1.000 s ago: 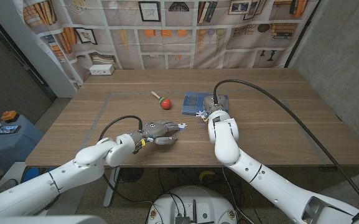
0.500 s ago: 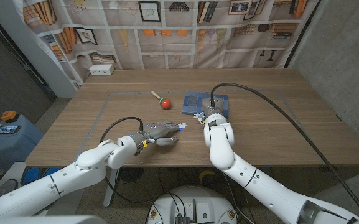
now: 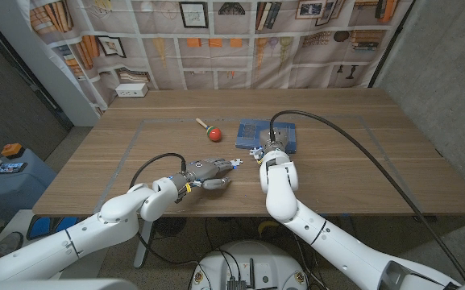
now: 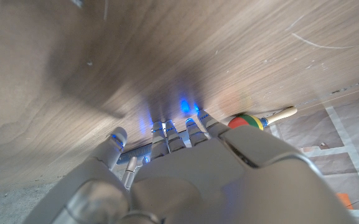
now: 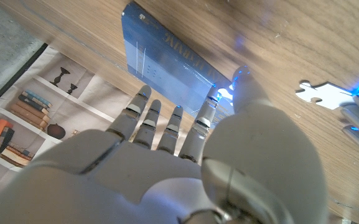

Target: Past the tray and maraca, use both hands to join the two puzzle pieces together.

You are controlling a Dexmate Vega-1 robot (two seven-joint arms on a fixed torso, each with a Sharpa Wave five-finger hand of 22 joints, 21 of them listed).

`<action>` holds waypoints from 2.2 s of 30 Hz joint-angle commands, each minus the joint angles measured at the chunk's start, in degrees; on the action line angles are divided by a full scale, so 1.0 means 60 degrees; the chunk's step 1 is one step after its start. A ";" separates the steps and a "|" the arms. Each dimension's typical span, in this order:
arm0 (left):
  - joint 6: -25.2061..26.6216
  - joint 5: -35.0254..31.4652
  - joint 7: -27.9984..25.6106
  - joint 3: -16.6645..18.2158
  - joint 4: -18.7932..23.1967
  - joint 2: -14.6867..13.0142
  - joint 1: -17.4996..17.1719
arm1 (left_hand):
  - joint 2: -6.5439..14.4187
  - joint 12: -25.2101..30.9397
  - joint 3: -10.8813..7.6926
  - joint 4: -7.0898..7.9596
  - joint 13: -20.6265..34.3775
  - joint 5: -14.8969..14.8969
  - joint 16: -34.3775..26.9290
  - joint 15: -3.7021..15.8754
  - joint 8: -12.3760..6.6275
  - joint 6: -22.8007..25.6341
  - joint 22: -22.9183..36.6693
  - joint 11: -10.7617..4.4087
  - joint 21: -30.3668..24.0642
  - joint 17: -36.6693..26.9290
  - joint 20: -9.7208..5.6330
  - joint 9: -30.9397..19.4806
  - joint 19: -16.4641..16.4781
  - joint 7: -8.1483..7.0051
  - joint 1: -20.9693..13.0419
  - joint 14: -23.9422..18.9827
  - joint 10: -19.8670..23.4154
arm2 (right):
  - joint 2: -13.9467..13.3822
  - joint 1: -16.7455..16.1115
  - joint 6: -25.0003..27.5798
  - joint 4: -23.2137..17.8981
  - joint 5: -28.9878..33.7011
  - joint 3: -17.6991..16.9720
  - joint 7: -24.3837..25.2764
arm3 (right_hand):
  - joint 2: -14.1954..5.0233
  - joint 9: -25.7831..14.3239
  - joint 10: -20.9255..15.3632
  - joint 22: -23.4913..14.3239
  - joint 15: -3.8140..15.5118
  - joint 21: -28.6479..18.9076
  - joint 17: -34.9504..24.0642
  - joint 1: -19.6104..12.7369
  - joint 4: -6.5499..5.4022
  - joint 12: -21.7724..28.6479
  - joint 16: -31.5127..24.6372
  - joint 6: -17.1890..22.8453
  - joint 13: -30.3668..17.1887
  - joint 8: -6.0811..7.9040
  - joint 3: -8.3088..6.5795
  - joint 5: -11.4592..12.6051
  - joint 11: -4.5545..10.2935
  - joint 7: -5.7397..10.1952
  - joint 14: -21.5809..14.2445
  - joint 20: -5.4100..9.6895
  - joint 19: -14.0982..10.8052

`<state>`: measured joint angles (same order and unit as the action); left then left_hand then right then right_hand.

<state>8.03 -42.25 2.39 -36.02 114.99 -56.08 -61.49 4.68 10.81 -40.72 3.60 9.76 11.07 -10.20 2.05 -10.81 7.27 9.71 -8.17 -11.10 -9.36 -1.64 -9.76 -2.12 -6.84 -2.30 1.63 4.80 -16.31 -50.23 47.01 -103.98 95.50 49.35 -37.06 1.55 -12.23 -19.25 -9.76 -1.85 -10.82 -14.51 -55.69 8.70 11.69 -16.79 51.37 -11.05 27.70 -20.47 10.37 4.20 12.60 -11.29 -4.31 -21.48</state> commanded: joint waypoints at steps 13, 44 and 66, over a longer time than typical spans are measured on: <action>-0.0016 0.0088 -0.0047 -0.0051 -0.0105 0.0038 0.0109 | 0.0767 0.0005 -0.0077 -0.0036 0.0010 -0.0014 0.0037 0.1193 0.0004 0.0129 0.0035 0.0003 -0.0012 -0.0016 -0.0829 -0.0018 0.0052 0.0010 -0.0110 -0.0053 0.0102 | 0.0218 0.0259 0.0066 0.0460 -0.0203 0.0399 0.0002 | -0.0076 0.0000 -0.0112 -0.0010 -0.0014 -0.0052 -0.0045 -0.0028 0.0033 0.0041 -0.0091 0.0084 -0.0049 0.0042 0.0044 -0.0033 -0.0018 0.0018 -0.0082 -0.0022 -0.0015; -0.0010 0.0194 -0.0199 -0.0043 -0.0085 0.0004 -0.0005 | 0.0777 -0.0007 -0.0174 -0.0108 0.0006 -0.0030 0.0045 0.1201 0.0025 0.0171 0.0036 0.0016 -0.0017 -0.0013 -0.0812 -0.0022 0.0077 0.0025 -0.0115 -0.0073 0.0143 | 0.0540 0.0441 0.0424 0.0907 -0.0126 0.0744 -0.0396 | -0.0133 0.0050 -0.0162 -0.0014 -0.0097 -0.0057 -0.0068 -0.0009 0.0027 0.0029 -0.0104 0.0048 -0.0052 -0.0050 0.0074 -0.0031 -0.0114 -0.0063 -0.0111 -0.0066 -0.0030; 0.0020 0.0253 -0.0344 -0.0051 -0.0147 0.0042 -0.0056 | 0.0782 -0.0008 -0.0229 -0.0136 0.0005 -0.0040 0.0045 0.1200 0.0027 0.0210 0.0036 0.0013 -0.0020 -0.0018 -0.0812 -0.0026 0.0100 0.0044 -0.0105 -0.0080 0.0175 | 0.0550 0.0801 0.0603 0.1348 -0.0383 0.1049 -0.0314 | -0.0148 0.0095 -0.0198 -0.0015 -0.0074 -0.0061 -0.0084 -0.0024 0.0046 0.0026 -0.0111 0.0066 -0.0053 -0.0104 0.0090 -0.0030 -0.0094 -0.0074 -0.0121 -0.0082 -0.0045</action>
<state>7.84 -40.88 0.75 -36.31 114.20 -55.98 -61.53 4.92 10.64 -41.66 2.66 9.49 11.07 -9.93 1.84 -10.80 7.99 9.75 -8.07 -11.09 -9.37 -1.85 -9.75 -1.91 -6.75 -2.52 1.42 5.51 -12.87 -46.07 50.20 -96.74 94.04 54.73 -39.15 1.25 -11.57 -20.18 -9.74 -2.36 -10.82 -14.78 -55.42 8.94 11.69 -17.24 51.66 -11.05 26.92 -20.24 10.16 3.69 12.26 -11.79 -4.51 -21.69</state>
